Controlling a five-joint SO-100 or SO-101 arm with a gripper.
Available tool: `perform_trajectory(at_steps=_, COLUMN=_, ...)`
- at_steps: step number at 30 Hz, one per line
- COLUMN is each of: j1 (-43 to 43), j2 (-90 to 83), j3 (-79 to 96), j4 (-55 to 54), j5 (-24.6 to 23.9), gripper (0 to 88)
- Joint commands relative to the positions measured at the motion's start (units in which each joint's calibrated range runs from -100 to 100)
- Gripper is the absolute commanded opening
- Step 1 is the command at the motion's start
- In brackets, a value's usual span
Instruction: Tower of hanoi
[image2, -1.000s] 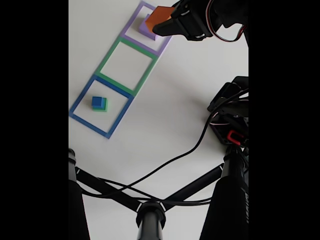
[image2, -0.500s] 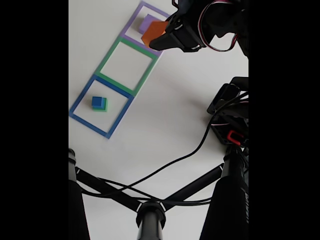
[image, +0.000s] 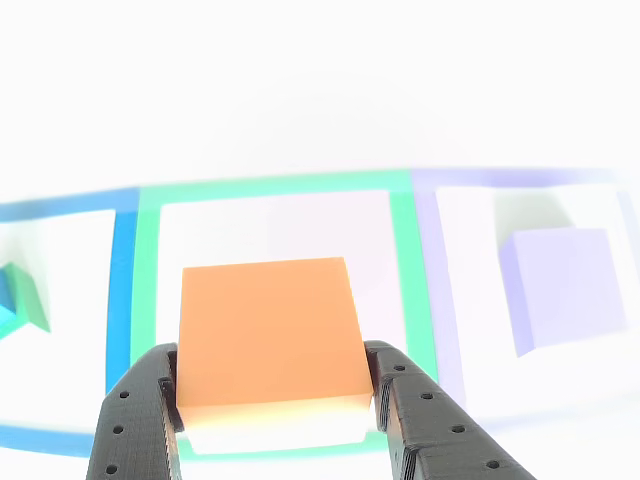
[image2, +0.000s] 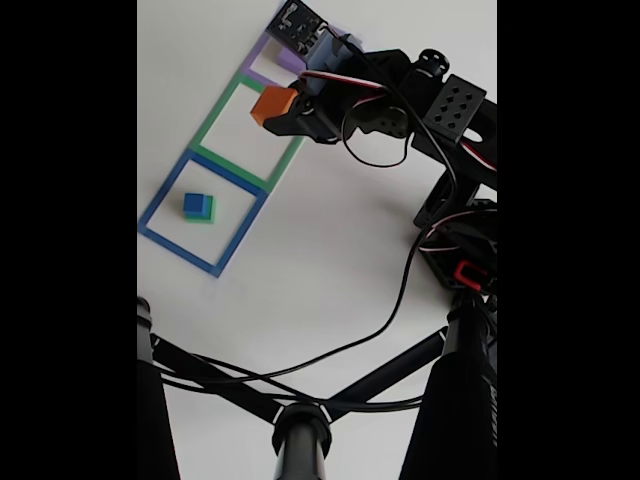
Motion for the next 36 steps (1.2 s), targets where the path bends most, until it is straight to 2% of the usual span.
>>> perform_trajectory(at_steps=1, j1=-0.7, j2=4.5, j3=9.2, j4=-21.2, j5=0.0, gripper=12.0)
perform_trajectory(at_steps=10, j1=-0.9, j2=27.9, j3=15.8, j4=-56.6, j5=0.0, gripper=11.7)
perform_trajectory(at_steps=17, j1=-1.9, j2=43.2, j3=16.0, j4=-75.6, j5=0.0, gripper=11.7)
perform_trajectory(at_steps=27, j1=-2.1, j2=57.7, j3=15.0, j4=-92.0, j5=0.0, gripper=11.7)
perform_trajectory(at_steps=36, j1=-1.1, j2=65.1, j3=13.2, j4=-98.3, j5=0.0, gripper=12.6)
